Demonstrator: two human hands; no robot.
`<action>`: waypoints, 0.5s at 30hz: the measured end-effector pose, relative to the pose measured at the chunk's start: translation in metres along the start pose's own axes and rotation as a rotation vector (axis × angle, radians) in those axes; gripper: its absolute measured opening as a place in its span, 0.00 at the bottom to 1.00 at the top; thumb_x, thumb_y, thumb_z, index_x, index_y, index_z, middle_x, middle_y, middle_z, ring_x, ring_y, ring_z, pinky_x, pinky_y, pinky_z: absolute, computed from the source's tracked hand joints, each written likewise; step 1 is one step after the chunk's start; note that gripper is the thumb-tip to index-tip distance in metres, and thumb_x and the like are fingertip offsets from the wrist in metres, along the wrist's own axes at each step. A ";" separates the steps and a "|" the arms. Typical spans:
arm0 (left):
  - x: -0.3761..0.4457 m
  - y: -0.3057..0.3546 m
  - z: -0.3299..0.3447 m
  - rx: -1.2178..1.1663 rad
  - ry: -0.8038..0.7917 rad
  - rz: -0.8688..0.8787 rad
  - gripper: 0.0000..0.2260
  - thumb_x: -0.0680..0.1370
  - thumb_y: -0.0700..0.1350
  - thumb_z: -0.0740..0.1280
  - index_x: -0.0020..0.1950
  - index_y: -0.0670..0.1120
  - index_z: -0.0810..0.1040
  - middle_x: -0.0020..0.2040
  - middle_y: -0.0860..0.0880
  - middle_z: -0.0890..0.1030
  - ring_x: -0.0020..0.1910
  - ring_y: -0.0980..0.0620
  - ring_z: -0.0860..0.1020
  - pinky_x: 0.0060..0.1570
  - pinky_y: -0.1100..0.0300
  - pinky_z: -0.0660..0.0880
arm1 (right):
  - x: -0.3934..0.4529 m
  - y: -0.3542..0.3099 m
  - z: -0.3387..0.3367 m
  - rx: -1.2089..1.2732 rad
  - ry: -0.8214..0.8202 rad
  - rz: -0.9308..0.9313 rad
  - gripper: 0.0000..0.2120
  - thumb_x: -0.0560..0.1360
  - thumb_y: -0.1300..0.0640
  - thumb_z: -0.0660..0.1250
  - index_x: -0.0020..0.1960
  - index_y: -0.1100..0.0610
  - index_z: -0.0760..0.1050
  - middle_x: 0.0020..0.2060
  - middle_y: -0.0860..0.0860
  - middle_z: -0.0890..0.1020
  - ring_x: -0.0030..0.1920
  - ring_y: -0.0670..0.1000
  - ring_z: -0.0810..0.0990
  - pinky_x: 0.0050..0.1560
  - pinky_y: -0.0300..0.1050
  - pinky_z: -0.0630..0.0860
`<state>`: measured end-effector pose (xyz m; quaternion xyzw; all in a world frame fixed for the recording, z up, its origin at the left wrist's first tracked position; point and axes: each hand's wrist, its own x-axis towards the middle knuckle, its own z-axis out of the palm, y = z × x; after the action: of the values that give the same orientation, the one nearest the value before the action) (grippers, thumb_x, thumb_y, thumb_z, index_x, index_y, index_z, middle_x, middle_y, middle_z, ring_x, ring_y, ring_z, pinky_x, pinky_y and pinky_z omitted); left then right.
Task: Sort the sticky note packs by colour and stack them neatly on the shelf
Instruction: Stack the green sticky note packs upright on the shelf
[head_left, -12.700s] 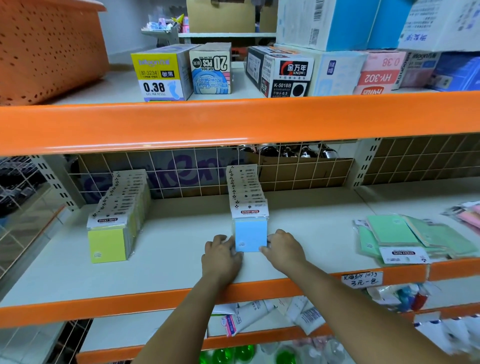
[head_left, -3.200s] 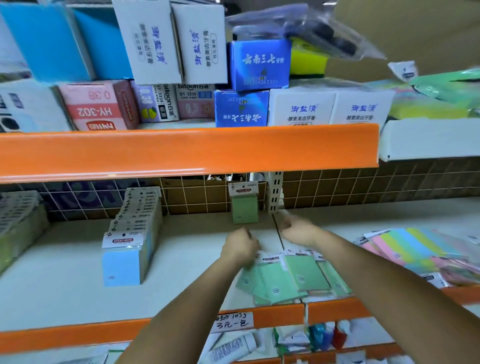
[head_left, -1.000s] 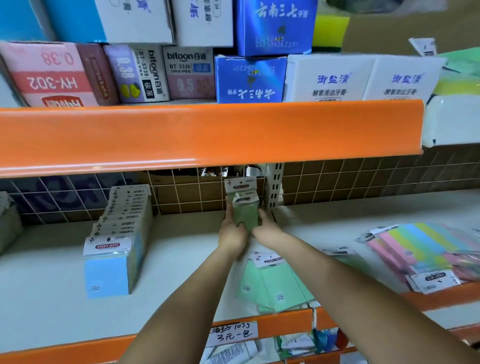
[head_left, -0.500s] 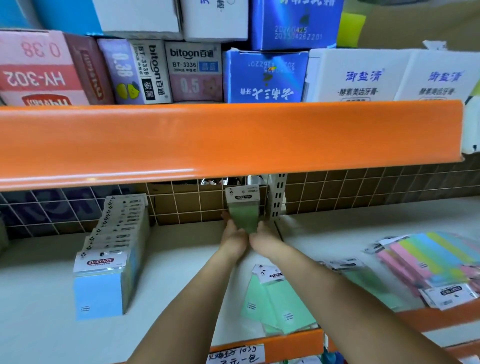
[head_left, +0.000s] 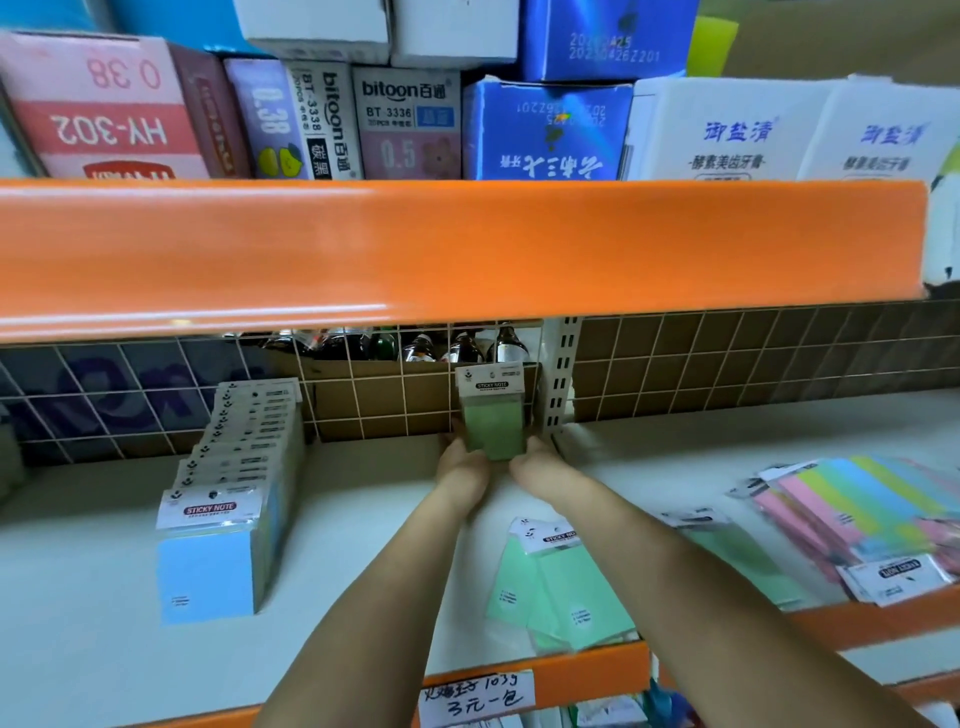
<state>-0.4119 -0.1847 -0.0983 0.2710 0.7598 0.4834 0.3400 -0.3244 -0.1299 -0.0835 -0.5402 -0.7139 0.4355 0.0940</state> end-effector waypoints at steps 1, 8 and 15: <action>-0.001 -0.001 -0.001 0.012 -0.007 -0.002 0.20 0.79 0.42 0.63 0.71 0.46 0.70 0.66 0.48 0.73 0.66 0.45 0.72 0.55 0.62 0.67 | 0.000 0.001 0.000 0.002 0.008 -0.002 0.18 0.79 0.64 0.56 0.68 0.63 0.65 0.55 0.58 0.73 0.45 0.52 0.71 0.40 0.39 0.67; -0.030 0.003 -0.013 0.177 0.001 -0.054 0.24 0.80 0.44 0.60 0.75 0.42 0.60 0.72 0.42 0.68 0.69 0.42 0.69 0.65 0.57 0.66 | -0.024 0.005 -0.029 -0.088 -0.087 -0.020 0.22 0.79 0.64 0.54 0.72 0.64 0.60 0.60 0.61 0.72 0.43 0.51 0.73 0.38 0.41 0.69; -0.078 0.024 -0.007 0.461 -0.052 -0.057 0.13 0.77 0.42 0.60 0.57 0.38 0.77 0.55 0.40 0.80 0.54 0.41 0.78 0.46 0.57 0.73 | -0.051 0.021 -0.074 -0.219 -0.189 -0.017 0.06 0.77 0.64 0.58 0.43 0.58 0.69 0.31 0.53 0.71 0.28 0.48 0.66 0.25 0.38 0.59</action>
<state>-0.3667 -0.2370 -0.0540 0.3324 0.8483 0.2803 0.3021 -0.2444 -0.1345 -0.0370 -0.4978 -0.7673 0.4031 -0.0298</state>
